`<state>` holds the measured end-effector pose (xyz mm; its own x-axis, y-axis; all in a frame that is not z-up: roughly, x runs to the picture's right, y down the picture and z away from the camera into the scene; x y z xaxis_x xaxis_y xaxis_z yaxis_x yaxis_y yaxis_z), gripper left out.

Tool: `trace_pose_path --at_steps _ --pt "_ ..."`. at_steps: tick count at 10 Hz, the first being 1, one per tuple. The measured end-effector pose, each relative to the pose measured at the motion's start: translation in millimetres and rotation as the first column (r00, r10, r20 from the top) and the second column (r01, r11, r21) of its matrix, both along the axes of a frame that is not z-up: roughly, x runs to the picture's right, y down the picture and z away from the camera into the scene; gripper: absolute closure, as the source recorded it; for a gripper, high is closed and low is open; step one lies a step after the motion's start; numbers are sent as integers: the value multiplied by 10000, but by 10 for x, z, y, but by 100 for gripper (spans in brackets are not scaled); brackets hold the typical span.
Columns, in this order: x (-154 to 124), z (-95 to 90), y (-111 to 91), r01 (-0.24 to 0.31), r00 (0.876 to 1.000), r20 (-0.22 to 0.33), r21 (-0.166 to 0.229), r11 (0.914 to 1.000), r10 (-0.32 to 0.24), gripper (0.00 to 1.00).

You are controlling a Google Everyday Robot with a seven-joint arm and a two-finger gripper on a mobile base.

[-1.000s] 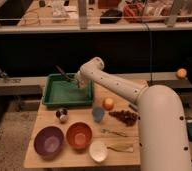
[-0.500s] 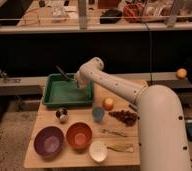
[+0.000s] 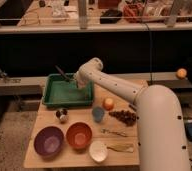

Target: Place brush in tray

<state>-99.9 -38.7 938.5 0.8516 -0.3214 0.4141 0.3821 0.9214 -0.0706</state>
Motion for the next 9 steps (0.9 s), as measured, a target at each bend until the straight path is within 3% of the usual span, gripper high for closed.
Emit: trace_pose_path --at_steps 3,5,7,9 --pt "-54 -22 37 792 9969 46 -229 9966 -791 51" --pt "-38 -28 44 846 9963 203 -460 9953 -838 30" --pt "-8 -25 46 796 9960 475 -772 9938 -761 20" --pt "-9 -15 58 879 9957 362 -892 9921 -850 20"
